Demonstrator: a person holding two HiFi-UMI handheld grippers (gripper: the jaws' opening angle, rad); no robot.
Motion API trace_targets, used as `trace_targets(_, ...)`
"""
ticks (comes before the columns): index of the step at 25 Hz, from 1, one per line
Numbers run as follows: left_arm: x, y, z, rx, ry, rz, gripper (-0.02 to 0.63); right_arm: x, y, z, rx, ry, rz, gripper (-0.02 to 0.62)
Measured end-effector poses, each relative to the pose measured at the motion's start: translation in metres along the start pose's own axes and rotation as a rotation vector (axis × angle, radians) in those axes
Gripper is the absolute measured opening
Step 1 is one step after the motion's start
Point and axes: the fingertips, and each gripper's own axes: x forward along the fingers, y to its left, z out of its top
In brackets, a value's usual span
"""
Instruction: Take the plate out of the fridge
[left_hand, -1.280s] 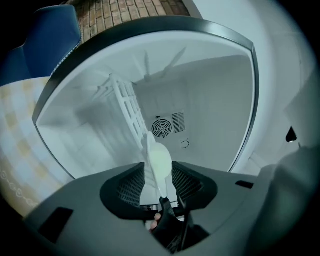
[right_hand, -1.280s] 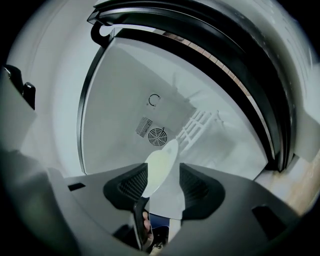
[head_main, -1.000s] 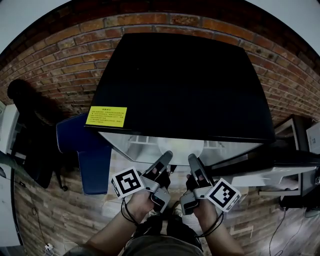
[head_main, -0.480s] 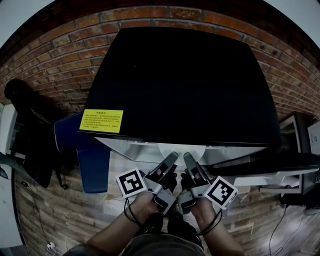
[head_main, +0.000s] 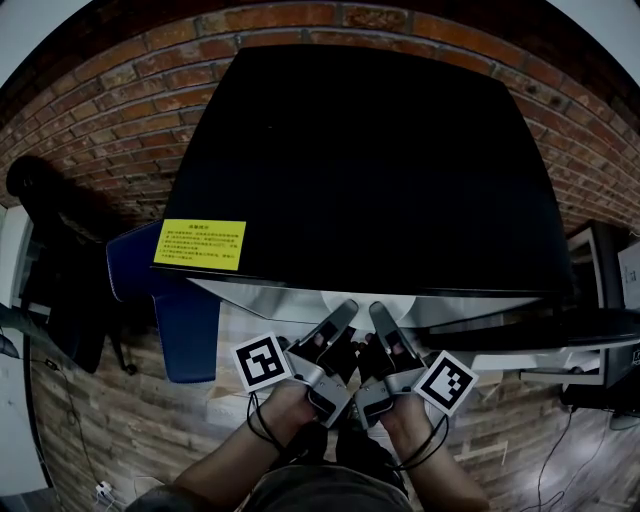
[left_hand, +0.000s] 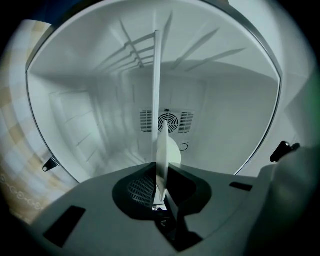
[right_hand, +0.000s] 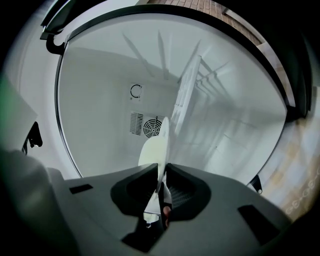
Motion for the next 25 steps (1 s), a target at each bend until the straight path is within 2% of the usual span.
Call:
trace_targets(9, -0.005, 0.001, -0.001, -0.017, 0.019, 0.071, 0.048, -0.003, -0.003, -0.006, 0.088, 0.028, -0.07, 0.046)
trace_targets(12, -0.01, 0.001, -0.003, -0.028, 0.017, 0.081, 0.043, -0.005, -0.001, -0.009, 0.082, 0.033, -0.078, 0.043)
trace_targets(25, -0.03, -0.036, -0.018, 0.036, 0.027, 0.058, 0.035, -0.027, 0.035, -0.017, 0.096, 0.038, -0.03, 0.037)
